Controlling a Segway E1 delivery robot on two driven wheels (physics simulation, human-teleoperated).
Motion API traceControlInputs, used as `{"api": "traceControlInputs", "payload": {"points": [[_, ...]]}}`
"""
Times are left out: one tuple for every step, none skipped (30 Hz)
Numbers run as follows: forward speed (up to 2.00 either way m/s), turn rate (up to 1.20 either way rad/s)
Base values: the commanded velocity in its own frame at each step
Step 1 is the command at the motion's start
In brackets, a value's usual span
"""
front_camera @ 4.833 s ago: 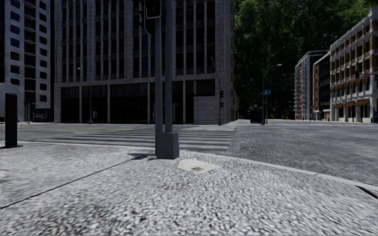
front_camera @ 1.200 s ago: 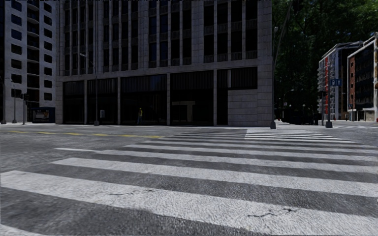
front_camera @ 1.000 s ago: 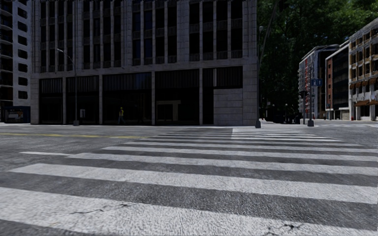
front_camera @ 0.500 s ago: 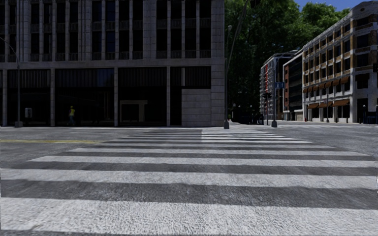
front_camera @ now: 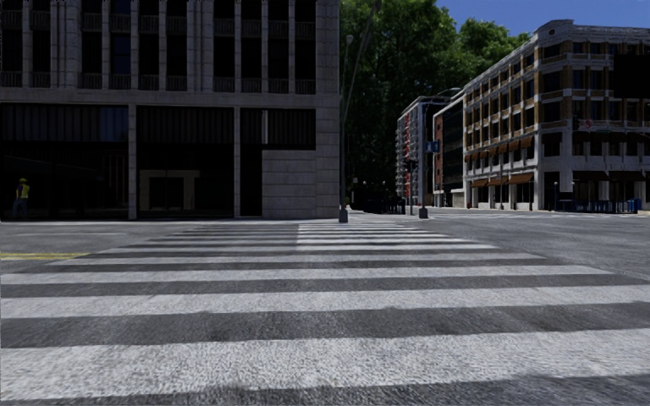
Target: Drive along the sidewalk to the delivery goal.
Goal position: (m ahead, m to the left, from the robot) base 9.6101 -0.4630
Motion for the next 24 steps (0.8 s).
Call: {"api": "traceControlInputs", "payload": {"points": [[1.7, 0.0], [1.7, 0.0], [1.7, 0.0], [1.7, 0.0], [1.69, 0.0], [1.69, 0.0], [1.69, 0.0], [1.69, 0.0], [1.69, 0.0], [1.69, 0.0], [1.69, 0.0], [1.69, 0.0], [1.7, 0.0], [1.7, 0.0], [1.7, 0.0], [1.7, 0.0], [1.7, 0.0], [1.7, 0.0], [1.73, 0.0], [1.87, 0.0], [2.0, 0.0], [2.0, 0.0], [2.0, 0.0], [2.0, 0.0]]}}
